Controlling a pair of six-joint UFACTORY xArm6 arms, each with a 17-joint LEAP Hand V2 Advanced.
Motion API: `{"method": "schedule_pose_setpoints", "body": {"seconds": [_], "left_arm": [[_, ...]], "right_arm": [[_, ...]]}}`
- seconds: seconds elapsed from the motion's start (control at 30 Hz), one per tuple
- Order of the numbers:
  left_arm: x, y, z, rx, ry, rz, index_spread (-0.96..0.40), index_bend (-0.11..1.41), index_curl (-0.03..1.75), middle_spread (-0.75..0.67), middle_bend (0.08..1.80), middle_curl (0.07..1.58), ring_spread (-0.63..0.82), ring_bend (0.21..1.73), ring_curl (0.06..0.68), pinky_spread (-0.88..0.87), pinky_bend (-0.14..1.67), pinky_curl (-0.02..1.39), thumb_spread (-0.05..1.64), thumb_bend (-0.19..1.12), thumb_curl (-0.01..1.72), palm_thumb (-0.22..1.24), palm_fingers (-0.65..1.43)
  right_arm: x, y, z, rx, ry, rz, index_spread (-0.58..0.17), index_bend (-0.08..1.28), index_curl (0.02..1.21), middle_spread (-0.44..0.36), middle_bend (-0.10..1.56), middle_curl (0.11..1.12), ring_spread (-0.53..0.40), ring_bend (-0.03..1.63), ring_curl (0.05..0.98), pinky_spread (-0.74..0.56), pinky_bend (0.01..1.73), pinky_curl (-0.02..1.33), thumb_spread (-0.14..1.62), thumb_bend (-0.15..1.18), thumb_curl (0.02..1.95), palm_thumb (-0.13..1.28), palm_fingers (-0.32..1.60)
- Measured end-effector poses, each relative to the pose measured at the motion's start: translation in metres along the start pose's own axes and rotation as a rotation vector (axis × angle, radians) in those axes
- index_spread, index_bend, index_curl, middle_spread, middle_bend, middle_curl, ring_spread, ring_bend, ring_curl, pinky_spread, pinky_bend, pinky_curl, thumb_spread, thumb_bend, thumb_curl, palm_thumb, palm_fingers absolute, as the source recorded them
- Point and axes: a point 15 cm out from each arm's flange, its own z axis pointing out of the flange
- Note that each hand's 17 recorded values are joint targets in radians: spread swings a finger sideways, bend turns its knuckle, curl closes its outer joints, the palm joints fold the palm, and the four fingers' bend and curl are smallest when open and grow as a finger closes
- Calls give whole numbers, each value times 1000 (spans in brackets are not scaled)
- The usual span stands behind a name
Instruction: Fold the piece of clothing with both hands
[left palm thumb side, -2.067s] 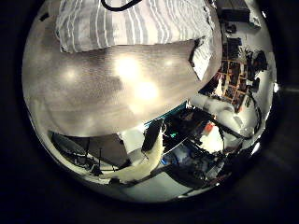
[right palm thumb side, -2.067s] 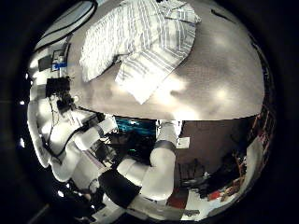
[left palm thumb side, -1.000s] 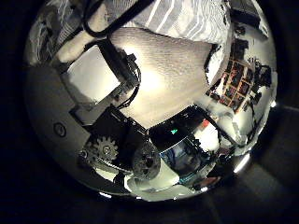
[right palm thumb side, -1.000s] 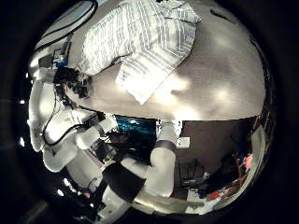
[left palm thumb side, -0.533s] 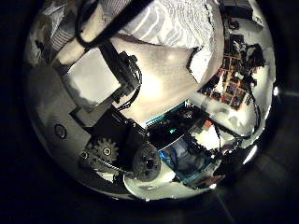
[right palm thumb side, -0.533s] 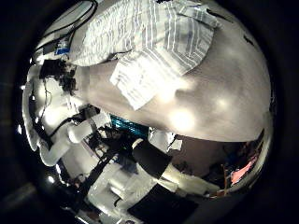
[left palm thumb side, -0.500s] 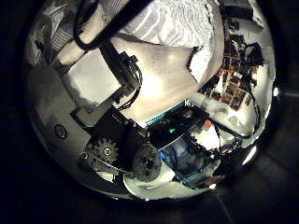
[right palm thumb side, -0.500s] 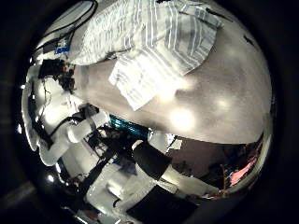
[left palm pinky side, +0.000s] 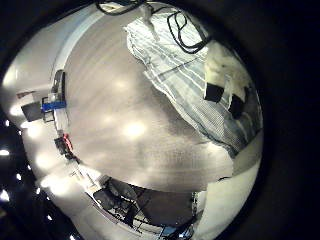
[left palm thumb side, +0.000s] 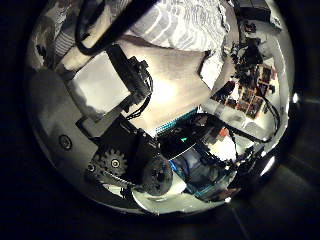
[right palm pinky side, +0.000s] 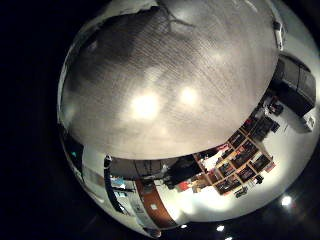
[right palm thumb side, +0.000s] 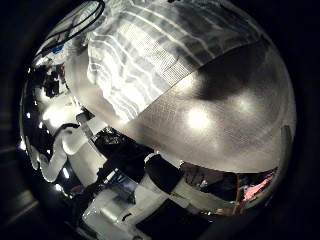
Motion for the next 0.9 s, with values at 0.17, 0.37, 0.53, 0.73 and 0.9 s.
{"method": "schedule_pose_setpoints", "body": {"seconds": [0.17,0.37,0.53,0.73,0.9], "left_arm": [[-1,-3,-3,6,-2,-1,-755,318,1262,-554,942,911,-475,1269,494,-678,938,652,1106,-14,581,759,1070],[0,3,-5,-10,2,2,-762,293,1299,-560,931,922,-475,1266,493,-680,931,656,1106,-14,585,758,1075],[0,5,-11,-9,6,4,-765,278,1323,-564,923,930,-475,1265,492,-684,919,660,1106,-14,587,758,1077],[1,9,-12,-19,13,17,-766,262,1346,-568,914,938,-476,1262,492,-689,909,665,1106,-14,589,757,1081],[3,19,-13,-43,22,43,-764,250,1362,-572,910,944,-480,1251,492,-687,906,671,1108,-17,587,751,1079]], "right_arm": [[-4,-3,-2,2,12,-11,-370,167,298,-168,320,385,-214,720,248,-43,636,130,974,-16,330,469,485],[4,-3,-5,-17,88,-13,-422,209,306,-266,483,449,-336,852,285,-369,785,134,961,-3,356,603,947],[6,-14,-16,48,113,-3,-469,468,464,-316,713,583,-334,986,394,-499,932,230,968,1,388,739,1328],[25,-19,-48,224,149,45,-446,783,657,-296,952,725,-291,1177,502,-406,1182,364,982,-13,415,813,1272],[44,16,-53,290,146,127,-398,940,768,-267,1076,803,-265,1280,566,-337,1300,443,1064,-2,439,871,1197]]}}
